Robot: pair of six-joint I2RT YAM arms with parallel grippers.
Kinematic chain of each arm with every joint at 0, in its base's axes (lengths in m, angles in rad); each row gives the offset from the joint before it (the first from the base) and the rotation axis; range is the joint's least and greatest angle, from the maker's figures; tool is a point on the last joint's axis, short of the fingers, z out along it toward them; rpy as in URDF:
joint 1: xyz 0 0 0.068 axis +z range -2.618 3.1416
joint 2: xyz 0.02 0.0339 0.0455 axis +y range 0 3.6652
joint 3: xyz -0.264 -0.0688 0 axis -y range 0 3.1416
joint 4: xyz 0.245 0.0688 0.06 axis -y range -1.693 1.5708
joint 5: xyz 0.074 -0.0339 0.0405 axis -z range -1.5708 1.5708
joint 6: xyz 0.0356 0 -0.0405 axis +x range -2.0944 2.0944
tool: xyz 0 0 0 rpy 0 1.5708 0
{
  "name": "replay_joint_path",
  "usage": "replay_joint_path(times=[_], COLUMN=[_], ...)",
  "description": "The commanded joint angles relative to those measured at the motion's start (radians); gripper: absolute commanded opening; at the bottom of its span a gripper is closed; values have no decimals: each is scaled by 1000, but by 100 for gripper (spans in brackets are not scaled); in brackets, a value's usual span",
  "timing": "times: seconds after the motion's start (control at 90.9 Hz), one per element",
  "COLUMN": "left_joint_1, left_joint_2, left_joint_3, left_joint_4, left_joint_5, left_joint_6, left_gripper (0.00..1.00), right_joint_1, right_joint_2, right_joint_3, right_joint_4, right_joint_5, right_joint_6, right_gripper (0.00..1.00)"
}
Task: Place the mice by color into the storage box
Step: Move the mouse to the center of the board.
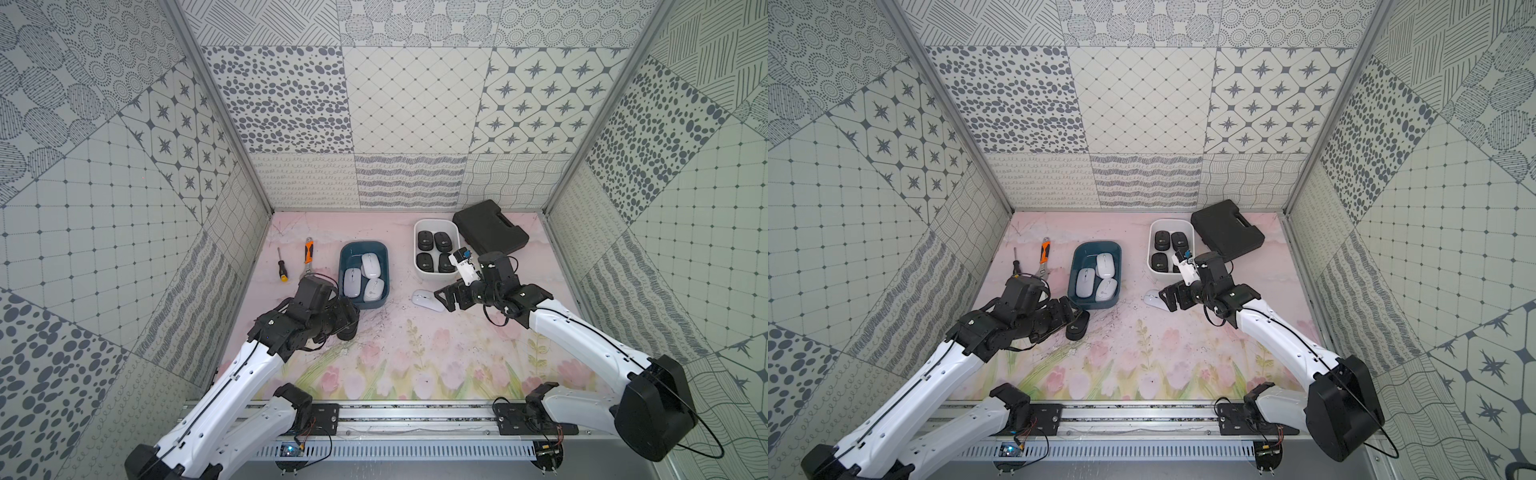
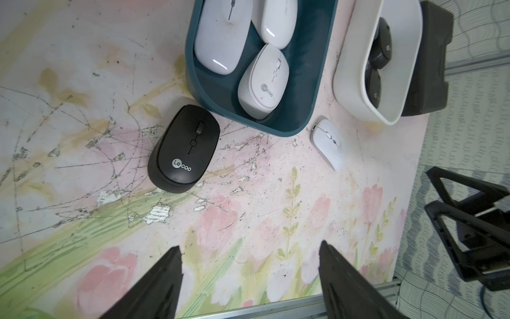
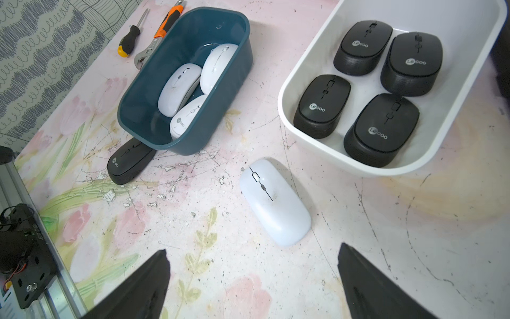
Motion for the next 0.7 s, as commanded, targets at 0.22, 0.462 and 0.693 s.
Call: replay_joint_path(times=[0.22,0.462,0.693], left_joint_1=[-60,-60,-31], left_joint_2=[282,410,587], left_joint_3=[113,121,127], left_joint_4=[-242,-197,-76], left_joint_5=[-170,-204,-196], left_joint_6=[200,306,422], left_gripper=[81,82,82], right_joint_1=[9,7,6], right_joint_2=[-39,-53,-57], right_joint_3=[-12,-41,-31], right_joint_4=[62,93,95], right_joint_5=[5,5,4], right_joint_6=[44,71,72], right_gripper=[99,99,99])
